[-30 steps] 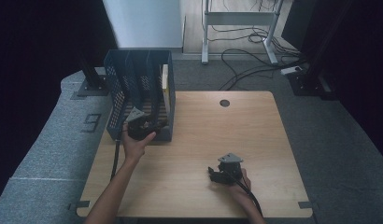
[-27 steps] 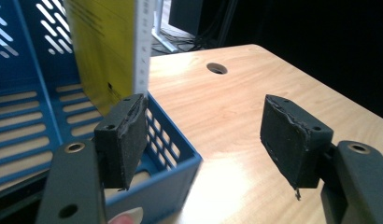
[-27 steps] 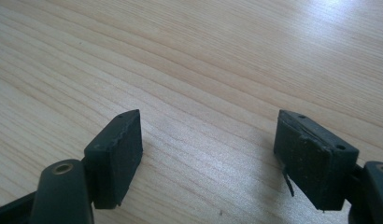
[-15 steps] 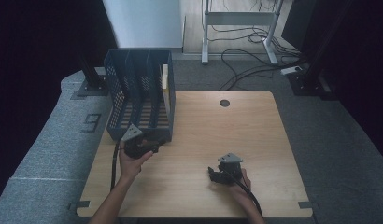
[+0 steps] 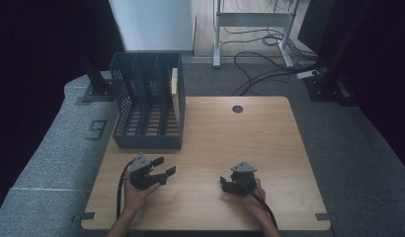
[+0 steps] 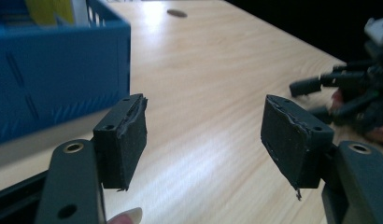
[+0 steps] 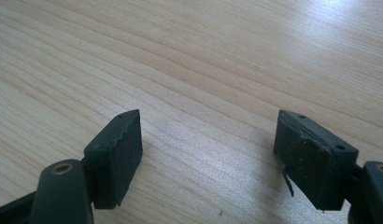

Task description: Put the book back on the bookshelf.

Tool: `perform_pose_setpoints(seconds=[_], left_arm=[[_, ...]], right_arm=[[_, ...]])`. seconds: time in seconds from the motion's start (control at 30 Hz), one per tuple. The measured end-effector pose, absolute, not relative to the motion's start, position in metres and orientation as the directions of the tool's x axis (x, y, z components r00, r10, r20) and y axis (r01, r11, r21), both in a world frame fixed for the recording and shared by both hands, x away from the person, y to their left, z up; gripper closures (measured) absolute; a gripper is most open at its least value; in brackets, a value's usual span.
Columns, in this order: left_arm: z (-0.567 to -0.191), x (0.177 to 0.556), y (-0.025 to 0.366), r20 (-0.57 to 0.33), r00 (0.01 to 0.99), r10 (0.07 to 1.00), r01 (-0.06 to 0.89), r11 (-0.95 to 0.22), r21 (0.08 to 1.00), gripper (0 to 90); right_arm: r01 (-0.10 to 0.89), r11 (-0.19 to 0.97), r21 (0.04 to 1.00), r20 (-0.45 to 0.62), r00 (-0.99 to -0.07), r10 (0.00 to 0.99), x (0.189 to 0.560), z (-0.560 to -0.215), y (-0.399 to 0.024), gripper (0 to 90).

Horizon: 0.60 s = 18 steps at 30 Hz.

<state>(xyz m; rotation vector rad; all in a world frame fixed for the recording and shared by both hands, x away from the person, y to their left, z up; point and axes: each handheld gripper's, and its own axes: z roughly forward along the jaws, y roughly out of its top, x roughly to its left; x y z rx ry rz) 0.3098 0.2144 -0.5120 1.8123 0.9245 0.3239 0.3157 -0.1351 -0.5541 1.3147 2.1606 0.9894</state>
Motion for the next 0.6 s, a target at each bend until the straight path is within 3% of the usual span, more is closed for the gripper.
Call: perform_pose_setpoints(seconds=[0.6], left_arm=[[-0.533, 0.304, 0.227, -0.226, 0.646, 0.729, 0.492, -0.172, 0.853, 31.8]], right_arm=[[0.586, 0.298, 0.753, 0.009, -0.463, 0.886, 0.316, -0.554, -0.135, 23.2]])
